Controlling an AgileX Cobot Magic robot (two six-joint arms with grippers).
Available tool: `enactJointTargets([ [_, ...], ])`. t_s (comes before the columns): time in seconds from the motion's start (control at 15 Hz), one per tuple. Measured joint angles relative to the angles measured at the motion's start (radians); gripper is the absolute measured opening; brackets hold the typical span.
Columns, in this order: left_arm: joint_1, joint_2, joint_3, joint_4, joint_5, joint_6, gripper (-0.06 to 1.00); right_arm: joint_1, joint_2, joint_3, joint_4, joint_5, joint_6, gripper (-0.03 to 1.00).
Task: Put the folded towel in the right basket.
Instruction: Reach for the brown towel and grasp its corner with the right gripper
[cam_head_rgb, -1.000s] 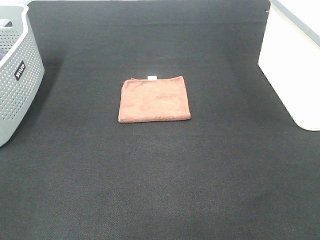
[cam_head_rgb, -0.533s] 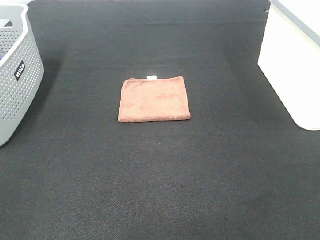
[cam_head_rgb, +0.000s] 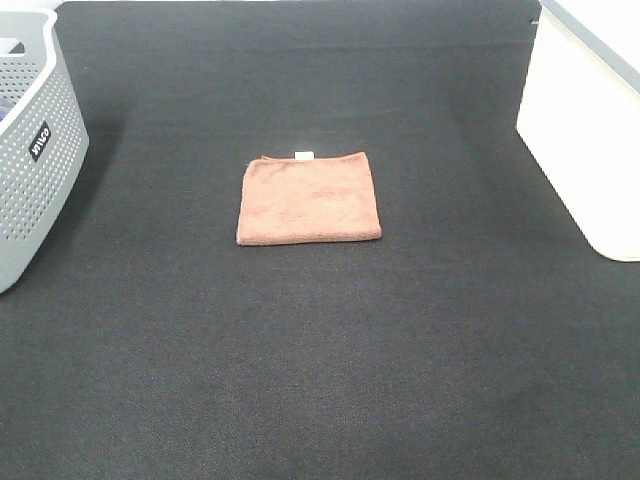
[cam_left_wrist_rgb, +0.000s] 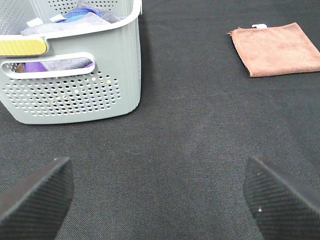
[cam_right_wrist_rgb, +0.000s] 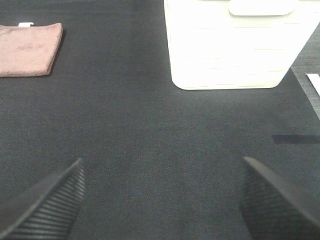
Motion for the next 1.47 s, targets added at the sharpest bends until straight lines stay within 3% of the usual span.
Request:
enactJointTargets([
  [0.53,0.000,0.000,0.000,0.000,0.000,0.000,0.87,0.000,0.000,0.000,0.000,0.000,0.000,0.77],
  [0.73,0.000,0.000,0.000,0.000,0.000,0.000,0.87,0.000,0.058,-0.025,0.000,-0.079,0.000,0.77],
  [1.0,0.000,0.000,0.000,0.000,0.000,0.000,0.87,0.000,0.394,-0.149,0.007,-0.248,0.000,0.77],
  [1.07,0.000,0.000,0.000,0.000,0.000,0.000,0.87,0.000,0.394,-0.149,0.007,-0.248,0.000,0.77],
  [1.47,0.000,0.000,0.000,0.000,0.000,0.000,0.87,0.000,0.976,-0.486,0.094,-0.270,-0.137,0.77],
])
